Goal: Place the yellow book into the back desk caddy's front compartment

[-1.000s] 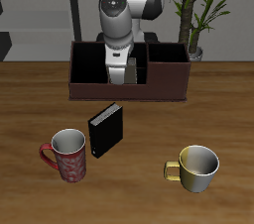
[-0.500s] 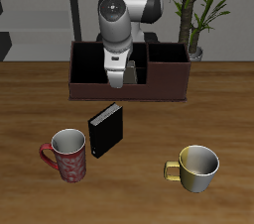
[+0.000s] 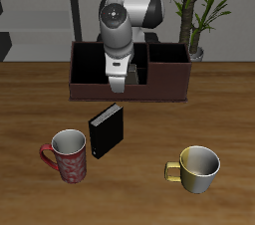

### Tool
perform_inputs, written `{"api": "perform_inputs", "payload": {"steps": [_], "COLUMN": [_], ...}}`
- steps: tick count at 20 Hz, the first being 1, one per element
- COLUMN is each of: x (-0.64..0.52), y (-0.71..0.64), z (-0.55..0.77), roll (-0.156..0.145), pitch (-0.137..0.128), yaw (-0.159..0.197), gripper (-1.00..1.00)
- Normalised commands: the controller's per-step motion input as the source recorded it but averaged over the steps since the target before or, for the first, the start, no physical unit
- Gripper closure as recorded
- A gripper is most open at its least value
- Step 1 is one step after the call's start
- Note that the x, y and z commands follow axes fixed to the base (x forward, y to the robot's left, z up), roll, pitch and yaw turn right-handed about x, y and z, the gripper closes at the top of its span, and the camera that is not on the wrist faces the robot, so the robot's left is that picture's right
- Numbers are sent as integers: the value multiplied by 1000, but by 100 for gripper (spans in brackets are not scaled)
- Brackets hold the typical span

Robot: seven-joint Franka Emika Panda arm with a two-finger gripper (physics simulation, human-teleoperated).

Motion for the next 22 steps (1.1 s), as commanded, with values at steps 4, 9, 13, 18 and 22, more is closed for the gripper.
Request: {"api": "perform_inputs", "payload": {"steps": [4,9,13,18,22], "x": [60,44,57,-24,-32], "y": [30,296,263,369,198], "z": [-85,-198,-21,-104,-223], "roll": [-4,34,0,16,9], "pitch": [16,22,-11,15,55], "yaw": [-1,19,-3,9,21], "gripper": [100,100,100,100,100]}}
